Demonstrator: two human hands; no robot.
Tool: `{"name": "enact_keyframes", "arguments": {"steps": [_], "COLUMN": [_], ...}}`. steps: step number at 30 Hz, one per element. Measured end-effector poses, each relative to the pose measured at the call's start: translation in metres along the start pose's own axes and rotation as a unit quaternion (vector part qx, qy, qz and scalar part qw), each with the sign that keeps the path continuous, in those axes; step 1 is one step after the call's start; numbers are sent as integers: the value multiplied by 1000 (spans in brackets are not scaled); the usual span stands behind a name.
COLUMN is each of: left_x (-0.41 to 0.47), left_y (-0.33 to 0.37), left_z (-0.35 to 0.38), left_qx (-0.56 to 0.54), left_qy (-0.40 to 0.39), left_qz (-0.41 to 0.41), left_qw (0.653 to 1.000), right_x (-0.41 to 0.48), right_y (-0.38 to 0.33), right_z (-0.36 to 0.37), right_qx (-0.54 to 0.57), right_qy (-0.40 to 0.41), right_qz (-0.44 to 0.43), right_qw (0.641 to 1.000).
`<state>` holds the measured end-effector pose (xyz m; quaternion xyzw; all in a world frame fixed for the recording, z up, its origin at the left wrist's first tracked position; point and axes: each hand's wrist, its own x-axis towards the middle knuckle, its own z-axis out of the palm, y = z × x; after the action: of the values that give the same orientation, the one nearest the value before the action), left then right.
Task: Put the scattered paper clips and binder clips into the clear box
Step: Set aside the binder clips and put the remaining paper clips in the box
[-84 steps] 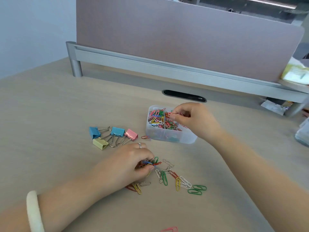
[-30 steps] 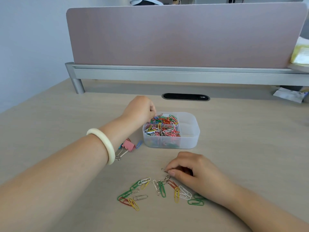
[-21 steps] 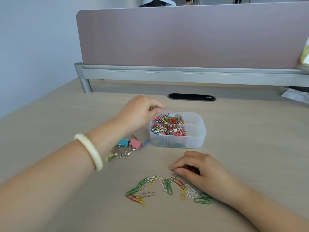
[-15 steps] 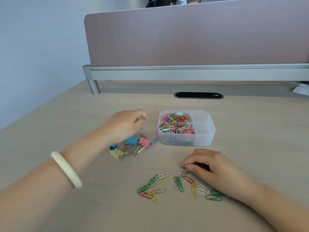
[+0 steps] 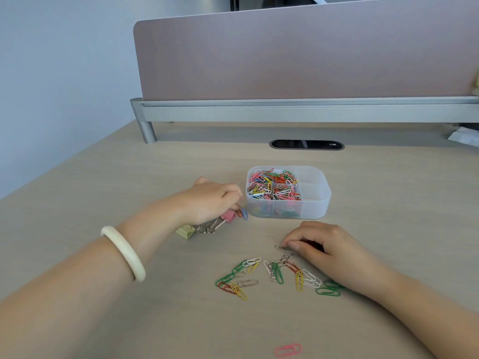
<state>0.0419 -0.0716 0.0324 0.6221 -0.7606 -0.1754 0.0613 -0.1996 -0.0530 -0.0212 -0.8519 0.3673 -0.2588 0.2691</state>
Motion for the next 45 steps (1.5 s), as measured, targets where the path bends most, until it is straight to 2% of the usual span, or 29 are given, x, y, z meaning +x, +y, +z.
{"name": "enact_keyframes", "arguments": {"steps": [2,6,10,12,17,21,24,27,29,31,34,38,42,45], "left_x": [-3,-12,-24,-28,-53,-72,-78,-85,-87,-86,-79,-64,-62,-69], "left_y": [1,4,0,2,10,9,-2,-13,-17,-16,-14,-5,2,-11], "left_z": [4,14,34,41,47,54,52,46,45,46,49,61,62,54], "left_qx": [23,169,290,309,238,95,-4,18,62,78,50,19,7,-33], "left_qy": [4,8,84,110,107,75,81,58,31,19,29,79,77,51], "left_qz": [32,101,169,172,198,193,174,150,137,135,147,183,186,163], "left_qw": [999,980,938,929,945,974,981,987,988,988,987,980,980,985], "right_x": [0,-2,-4,-5,-9,-19,-29,-44,-54,-56,-47,-33,-36,-50], "right_y": [0,-1,1,3,4,2,-4,-19,-33,-42,-39,-28,-22,-13], "right_z": [-1,-4,-9,-10,-11,-15,-26,-27,-15,1,12,15,-7,-37], "right_qx": [3,12,-1,-5,-31,-49,-72,-147,-190,-219,-246,-215,-211,-192], "right_qy": [-2,2,20,24,9,-21,-76,-125,-129,-118,-57,-19,0,-64], "right_qz": [1,4,6,12,14,8,28,59,43,15,1,11,3,53], "right_qw": [1000,1000,1000,1000,999,999,994,979,972,968,968,976,977,978]}}
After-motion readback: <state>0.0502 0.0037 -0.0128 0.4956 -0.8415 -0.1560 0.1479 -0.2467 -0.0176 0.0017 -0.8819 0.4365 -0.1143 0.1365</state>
